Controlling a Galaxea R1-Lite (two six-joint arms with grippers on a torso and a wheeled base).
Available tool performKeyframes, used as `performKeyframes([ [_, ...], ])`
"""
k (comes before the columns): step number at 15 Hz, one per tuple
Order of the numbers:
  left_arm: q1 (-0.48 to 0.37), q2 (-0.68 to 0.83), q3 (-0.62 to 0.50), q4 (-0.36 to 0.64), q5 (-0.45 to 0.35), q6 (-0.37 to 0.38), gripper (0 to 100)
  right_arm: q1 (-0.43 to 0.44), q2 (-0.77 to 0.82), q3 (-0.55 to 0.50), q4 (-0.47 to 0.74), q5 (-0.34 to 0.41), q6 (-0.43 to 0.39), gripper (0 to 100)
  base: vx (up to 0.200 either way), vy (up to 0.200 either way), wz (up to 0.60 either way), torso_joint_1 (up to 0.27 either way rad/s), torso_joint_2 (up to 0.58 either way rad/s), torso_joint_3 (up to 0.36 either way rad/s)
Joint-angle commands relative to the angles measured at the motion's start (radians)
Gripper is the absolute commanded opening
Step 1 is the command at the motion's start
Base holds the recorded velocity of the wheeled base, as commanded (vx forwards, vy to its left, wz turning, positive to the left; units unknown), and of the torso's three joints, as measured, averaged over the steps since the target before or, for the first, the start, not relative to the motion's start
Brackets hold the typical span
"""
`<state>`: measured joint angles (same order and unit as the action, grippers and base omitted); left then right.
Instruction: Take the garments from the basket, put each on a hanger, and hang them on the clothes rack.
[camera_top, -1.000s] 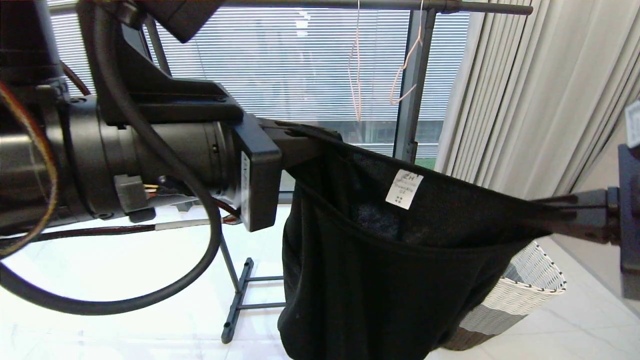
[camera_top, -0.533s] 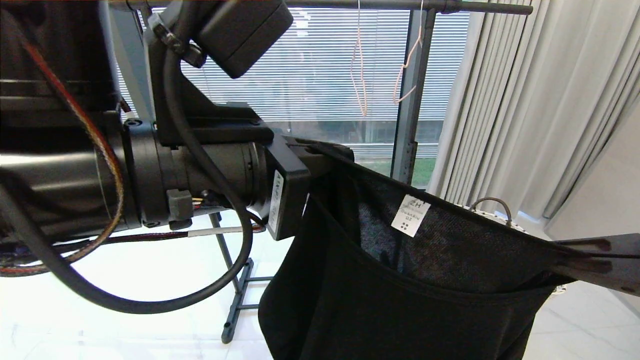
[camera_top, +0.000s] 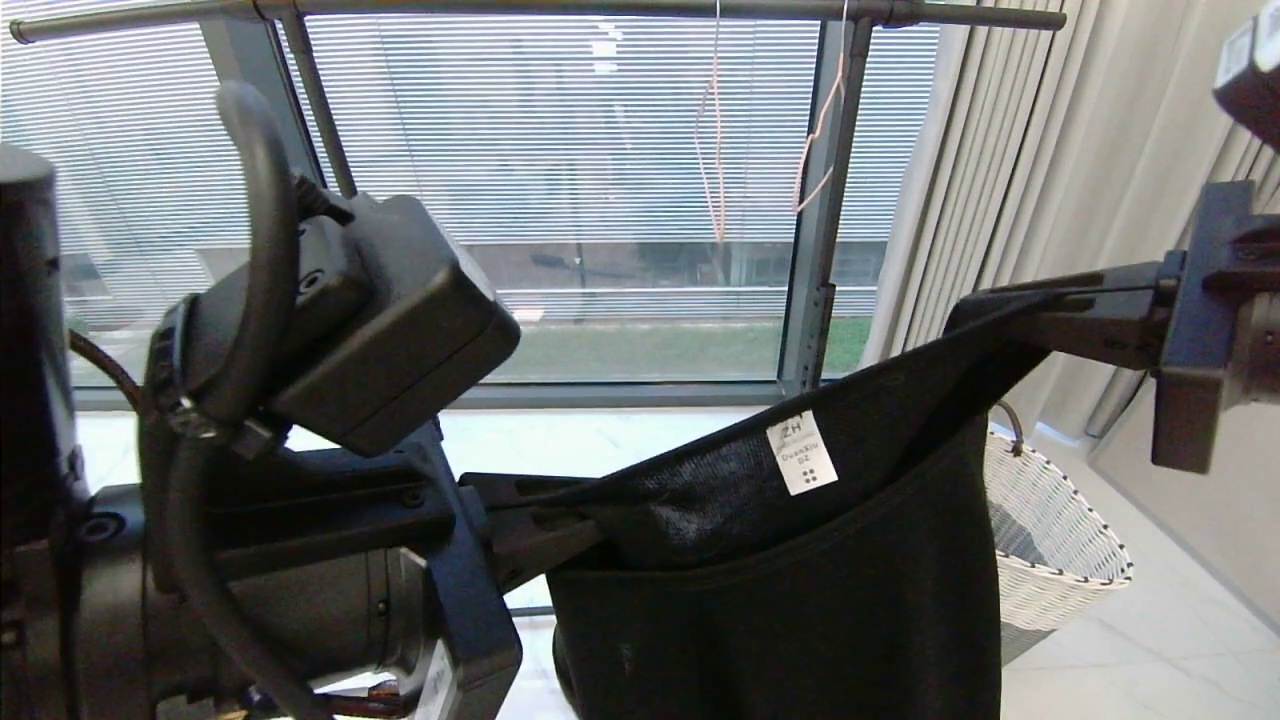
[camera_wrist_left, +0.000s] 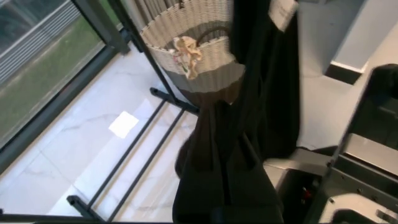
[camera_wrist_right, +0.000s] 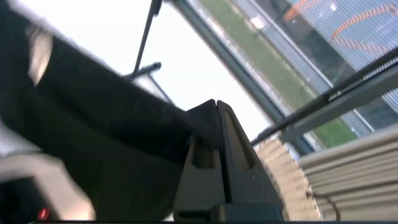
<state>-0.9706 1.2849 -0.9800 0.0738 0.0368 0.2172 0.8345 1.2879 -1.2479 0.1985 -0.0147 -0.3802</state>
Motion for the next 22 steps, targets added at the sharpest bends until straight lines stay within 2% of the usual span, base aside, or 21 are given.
performKeyframes([
  [1,-0.068,-0.021,0.012,0.0,0.037,-0.016,0,-0.005,0.103,-0.104,-0.002,0.005,0.0,0,0.0,0.0,0.0,0.0,0.0,0.0],
  [7,-0.074,-0.022,0.015,0.001,0.075,-0.006,0,-0.005,0.102,-0.094,0.001,0.005,0.0,0,0.0,0.0,0.0,0.0,0.0,0.0],
  [9,-0.019,-0.007,-0.005,-0.003,0.098,0.028,0,-0.005,0.053,-0.044,0.01,0.005,0.0,0,0.0,0.0,0.0,0.0,0.0,0.0],
  [11,0.082,0.036,-0.091,-0.009,0.092,0.037,0,-0.003,-0.019,0.039,0.027,0.024,0.001,0,0.0,0.0,0.0,0.0,0.0,0.0],
  [13,0.13,0.073,-0.174,-0.011,0.069,0.033,0,0.0,-0.07,0.1,0.033,0.045,0.0,0,0.0,0.0,0.0,0.0,0.0,0.0],
  [15,0.13,0.074,-0.172,-0.011,0.04,0.034,0,0.0,-0.073,0.105,0.032,0.044,0.0,0,0.0,0.0,0.0,0.0,0.0,0.0],
  [19,0.13,0.082,-0.164,-0.011,0.038,0.034,0,-0.002,-0.078,0.105,0.035,0.038,0.0,0,0.0,0.0,0.0,0.0,0.0,0.0],
  [20,0.13,0.079,-0.164,-0.011,0.04,0.034,0,0.0,-0.079,0.105,0.038,0.036,0.0,100,0.0,0.0,0.0,0.0,0.0,0.0],
  [22,0.13,0.08,-0.164,-0.011,0.044,0.034,0,0.0,-0.096,0.105,0.071,0.038,0.0,100,0.0,0.0,0.0,0.0,0.0,0.0],
])
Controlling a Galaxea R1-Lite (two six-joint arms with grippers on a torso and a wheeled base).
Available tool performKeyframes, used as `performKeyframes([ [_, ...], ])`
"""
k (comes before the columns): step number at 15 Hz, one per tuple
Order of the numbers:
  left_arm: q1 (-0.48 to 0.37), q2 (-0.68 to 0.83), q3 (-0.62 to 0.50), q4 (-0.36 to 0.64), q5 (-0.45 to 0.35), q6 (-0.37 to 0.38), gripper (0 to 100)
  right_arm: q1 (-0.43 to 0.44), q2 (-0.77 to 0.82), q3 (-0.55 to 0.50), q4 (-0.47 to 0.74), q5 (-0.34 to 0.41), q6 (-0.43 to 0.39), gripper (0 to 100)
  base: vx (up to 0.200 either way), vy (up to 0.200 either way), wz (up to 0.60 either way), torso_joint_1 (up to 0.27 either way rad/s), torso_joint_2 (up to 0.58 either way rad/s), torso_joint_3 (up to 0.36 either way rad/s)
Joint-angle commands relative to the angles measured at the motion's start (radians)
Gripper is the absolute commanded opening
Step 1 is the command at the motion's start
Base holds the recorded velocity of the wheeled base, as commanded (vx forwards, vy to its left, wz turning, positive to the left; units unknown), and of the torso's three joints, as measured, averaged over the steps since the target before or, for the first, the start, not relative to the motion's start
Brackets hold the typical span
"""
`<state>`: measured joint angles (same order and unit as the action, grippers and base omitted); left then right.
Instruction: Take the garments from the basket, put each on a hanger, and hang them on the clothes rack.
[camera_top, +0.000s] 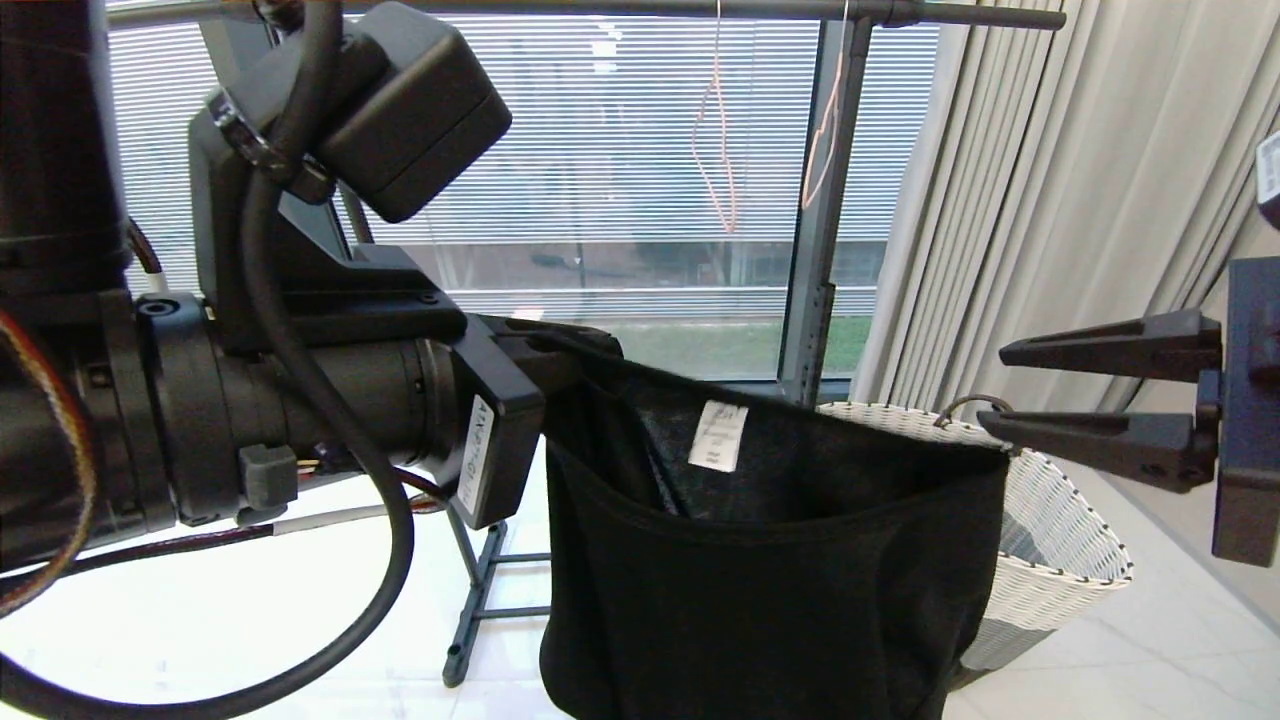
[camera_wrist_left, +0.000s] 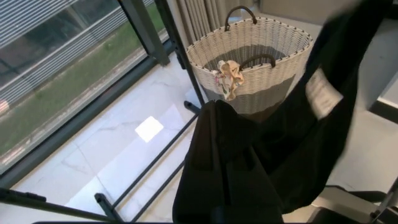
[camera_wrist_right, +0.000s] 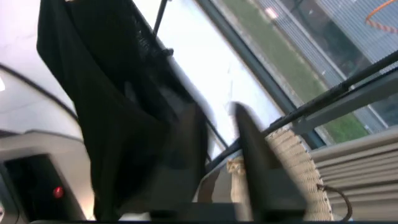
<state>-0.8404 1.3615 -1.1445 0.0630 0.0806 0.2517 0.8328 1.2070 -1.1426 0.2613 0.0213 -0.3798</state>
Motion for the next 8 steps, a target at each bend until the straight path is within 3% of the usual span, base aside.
performKeyframes([
  [1,0.001,0.004,0.003,0.0,0.007,0.0,0,0.002,-0.034,0.003,0.036,0.002,-0.001,100,0.0,0.0,0.0,0.0,0.0,0.0],
  [3,0.021,-0.001,0.031,0.003,0.048,0.001,0,-0.009,-0.081,-0.002,0.145,-0.007,0.019,100,0.0,0.0,0.0,0.0,0.0,0.0],
  [5,0.086,-0.032,0.084,0.014,0.103,0.006,0,-0.1,-0.115,0.0,0.21,-0.113,0.098,100,0.0,0.0,0.0,0.0,0.0,0.0],
  [6,0.198,-0.068,0.126,0.052,0.143,0.006,0,-0.216,-0.136,0.004,0.259,-0.196,0.154,100,0.0,0.0,0.0,0.0,0.0,0.0],
  [8,0.462,-0.148,0.224,0.08,0.16,-0.002,0,-0.458,-0.161,0.038,0.297,-0.216,0.173,100,0.0,0.0,0.0,0.0,0.0,0.0],
])
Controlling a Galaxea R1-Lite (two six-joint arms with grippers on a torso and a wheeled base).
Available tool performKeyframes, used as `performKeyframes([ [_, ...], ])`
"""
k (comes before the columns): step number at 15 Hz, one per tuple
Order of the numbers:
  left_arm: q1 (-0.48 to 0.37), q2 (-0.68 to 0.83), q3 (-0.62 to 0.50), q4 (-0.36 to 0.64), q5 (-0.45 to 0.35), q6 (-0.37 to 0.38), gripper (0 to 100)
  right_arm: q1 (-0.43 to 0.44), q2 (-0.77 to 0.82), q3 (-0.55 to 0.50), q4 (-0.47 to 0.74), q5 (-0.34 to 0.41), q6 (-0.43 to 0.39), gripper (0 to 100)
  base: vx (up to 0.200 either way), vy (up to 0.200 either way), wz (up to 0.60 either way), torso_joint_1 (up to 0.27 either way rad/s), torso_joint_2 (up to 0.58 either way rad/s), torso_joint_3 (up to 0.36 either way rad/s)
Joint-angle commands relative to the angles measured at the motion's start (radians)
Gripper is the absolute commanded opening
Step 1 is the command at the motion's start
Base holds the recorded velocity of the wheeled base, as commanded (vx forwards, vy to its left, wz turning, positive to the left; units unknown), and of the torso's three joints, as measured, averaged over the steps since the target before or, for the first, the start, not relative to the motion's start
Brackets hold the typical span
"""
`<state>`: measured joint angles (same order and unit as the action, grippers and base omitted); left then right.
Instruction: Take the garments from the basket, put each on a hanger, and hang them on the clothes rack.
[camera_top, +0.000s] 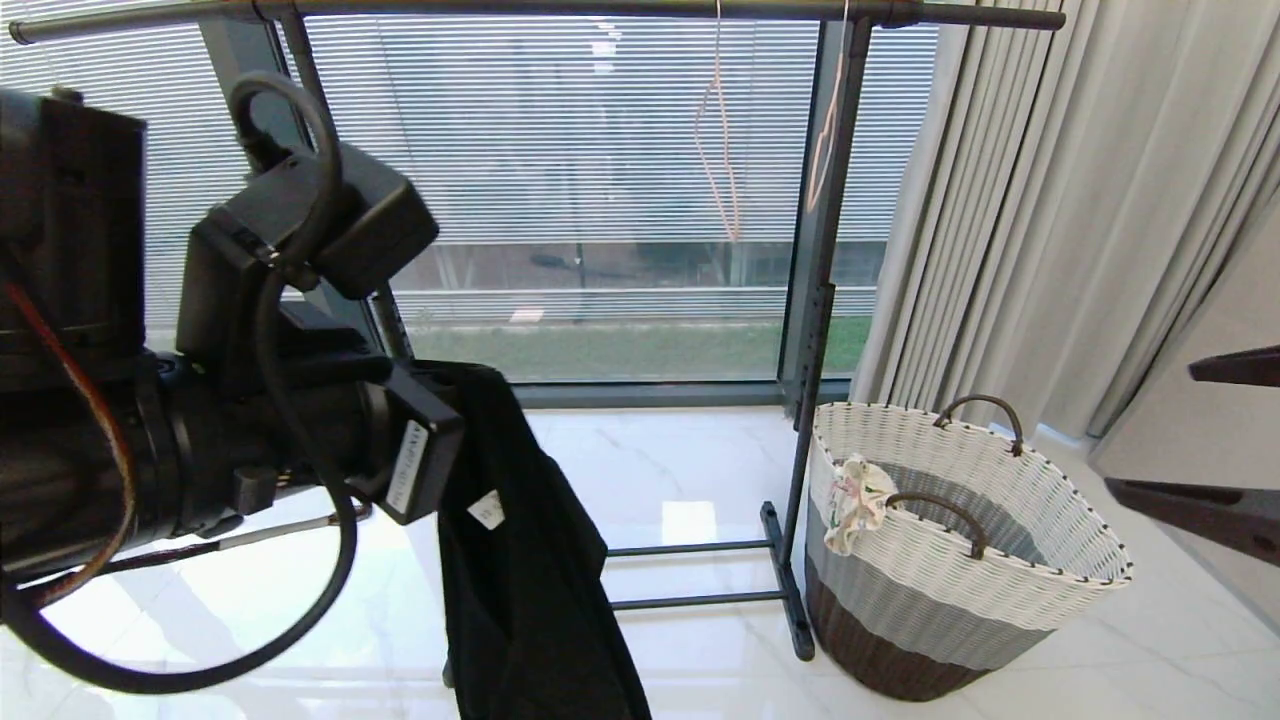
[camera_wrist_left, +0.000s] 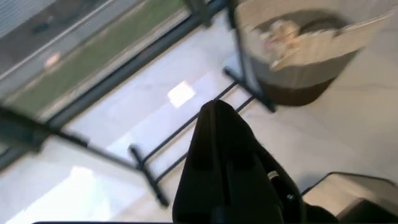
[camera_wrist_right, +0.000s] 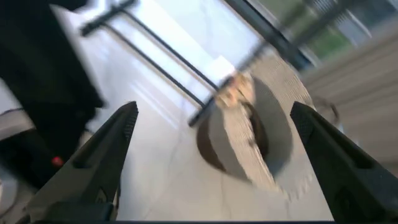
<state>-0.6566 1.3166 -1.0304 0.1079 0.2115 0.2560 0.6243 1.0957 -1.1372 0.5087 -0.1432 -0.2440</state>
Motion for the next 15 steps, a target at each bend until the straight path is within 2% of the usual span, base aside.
performKeyframes([
  [1,0.37,-0.132,0.15,0.026,0.017,-0.011,0,-0.333,-0.056,0.059,0.045,-0.067,0.028,100,0.0,0.0,0.0,0.0,0.0,0.0],
  [3,0.497,-0.171,0.227,-0.062,0.012,-0.014,0,-0.416,-0.085,0.109,0.045,-0.104,0.028,100,0.0,0.0,0.0,0.0,0.0,0.0],
  [5,0.554,-0.201,0.302,-0.142,0.011,-0.011,0,-0.425,-0.112,0.148,0.045,-0.11,0.028,100,0.0,0.0,0.0,0.0,0.0,0.0],
  [10,0.558,-0.221,0.328,-0.157,0.011,-0.009,0,-0.425,-0.111,0.146,0.039,-0.127,0.028,100,0.0,0.0,0.0,0.015,-0.04,-0.028],
  [15,0.557,-0.224,0.329,-0.16,0.011,-0.007,0,-0.425,-0.088,0.152,-0.058,-0.118,0.029,100,0.0,0.0,0.0,0.148,-0.4,-0.246],
])
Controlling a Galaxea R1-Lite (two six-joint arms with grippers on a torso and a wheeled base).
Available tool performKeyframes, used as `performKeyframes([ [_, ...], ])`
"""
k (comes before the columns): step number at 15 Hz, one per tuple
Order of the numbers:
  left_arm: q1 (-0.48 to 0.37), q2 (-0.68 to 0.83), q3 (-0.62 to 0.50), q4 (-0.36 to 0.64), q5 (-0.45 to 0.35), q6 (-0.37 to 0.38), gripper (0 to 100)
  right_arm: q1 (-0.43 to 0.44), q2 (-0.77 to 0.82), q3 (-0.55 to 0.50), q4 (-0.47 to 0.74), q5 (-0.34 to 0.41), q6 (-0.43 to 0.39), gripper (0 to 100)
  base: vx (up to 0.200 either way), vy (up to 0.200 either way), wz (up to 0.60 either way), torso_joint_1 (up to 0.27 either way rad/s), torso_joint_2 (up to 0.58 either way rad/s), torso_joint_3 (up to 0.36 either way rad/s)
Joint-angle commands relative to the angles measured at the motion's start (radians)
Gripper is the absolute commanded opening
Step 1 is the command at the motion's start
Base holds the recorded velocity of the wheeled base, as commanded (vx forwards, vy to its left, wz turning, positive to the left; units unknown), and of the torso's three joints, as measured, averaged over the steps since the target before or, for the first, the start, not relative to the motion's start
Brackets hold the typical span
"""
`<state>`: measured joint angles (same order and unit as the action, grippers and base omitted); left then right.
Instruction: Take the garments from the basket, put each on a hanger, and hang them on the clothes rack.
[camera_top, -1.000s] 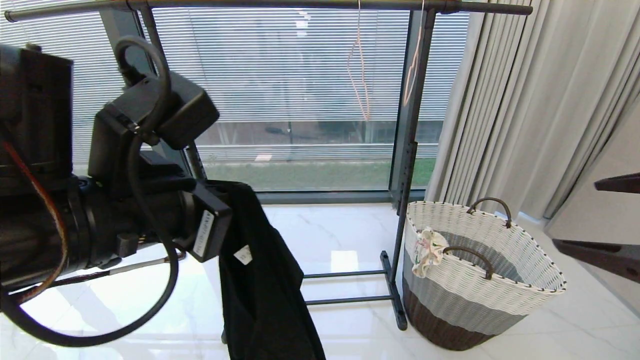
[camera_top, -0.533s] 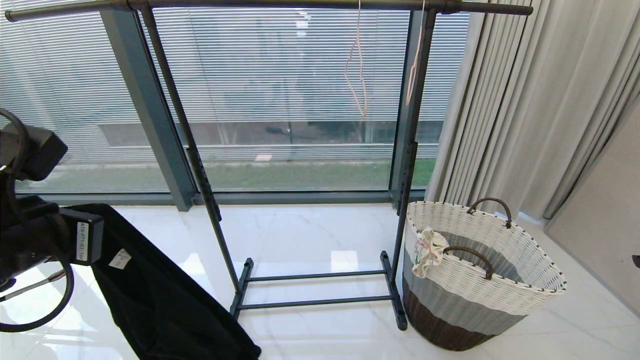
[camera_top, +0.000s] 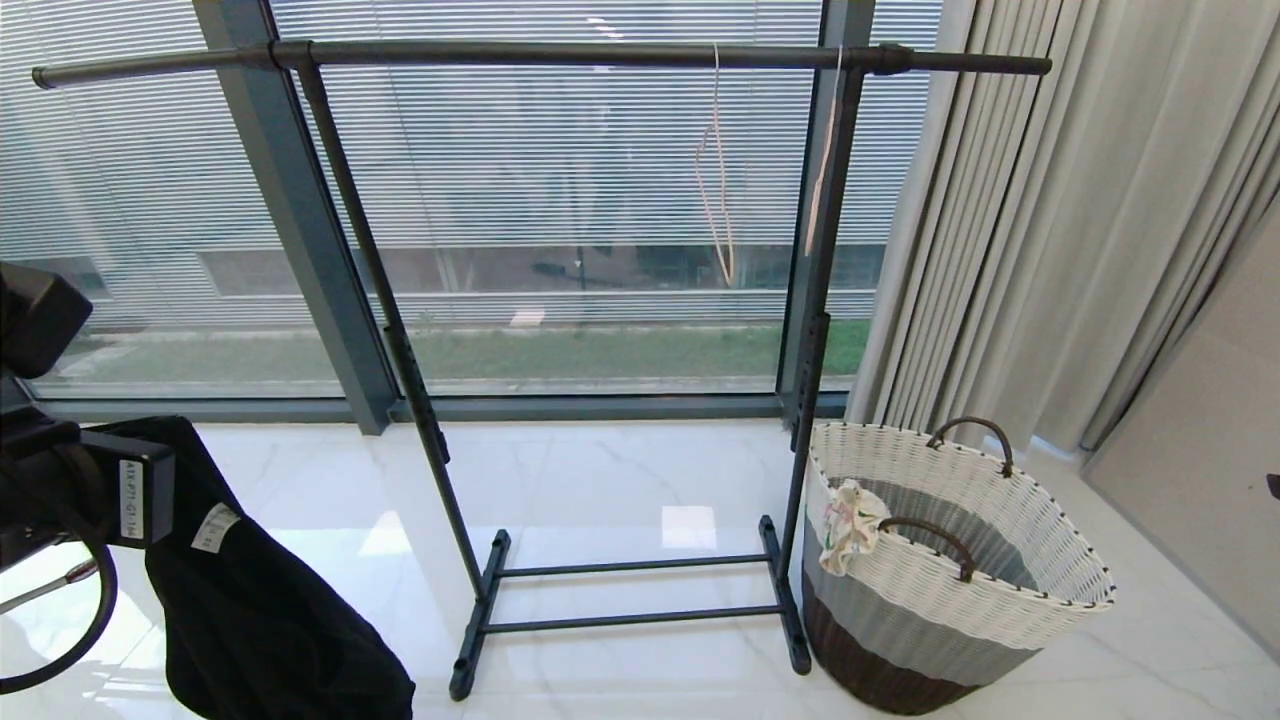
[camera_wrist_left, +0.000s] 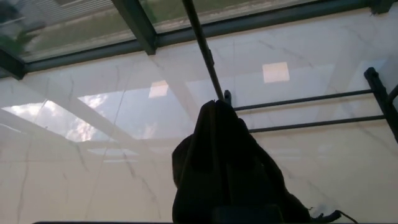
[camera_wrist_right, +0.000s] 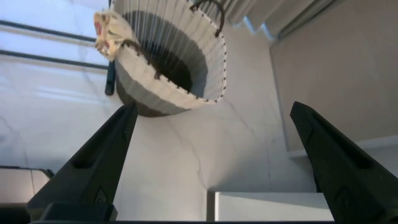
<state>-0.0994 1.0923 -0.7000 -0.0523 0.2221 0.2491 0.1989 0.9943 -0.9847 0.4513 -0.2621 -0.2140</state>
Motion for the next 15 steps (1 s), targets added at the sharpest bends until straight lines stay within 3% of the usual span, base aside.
performKeyframes([
  [1,0.0,-0.002,0.001,0.0,0.0,0.001,0,0.0,0.032,0.0,-0.042,0.001,0.001,100,0.0,0.0,0.0,0.183,-0.46,-0.286],
  [5,0.0,-0.014,0.001,0.0,0.0,0.002,0,0.0,0.064,0.0,-0.118,0.001,0.001,100,0.0,0.0,0.0,0.196,-0.47,-0.28],
  [11,0.001,-0.051,0.016,0.0,0.0,0.036,0,0.0,0.07,0.0,-0.131,0.001,0.001,100,0.0,0.0,0.0,0.221,-0.49,-0.277],
  [15,0.0,-0.049,0.017,0.0,0.0,0.038,0,0.0,0.064,0.026,-0.166,0.052,0.002,100,0.0,0.0,0.0,0.185,-0.4,-0.207],
])
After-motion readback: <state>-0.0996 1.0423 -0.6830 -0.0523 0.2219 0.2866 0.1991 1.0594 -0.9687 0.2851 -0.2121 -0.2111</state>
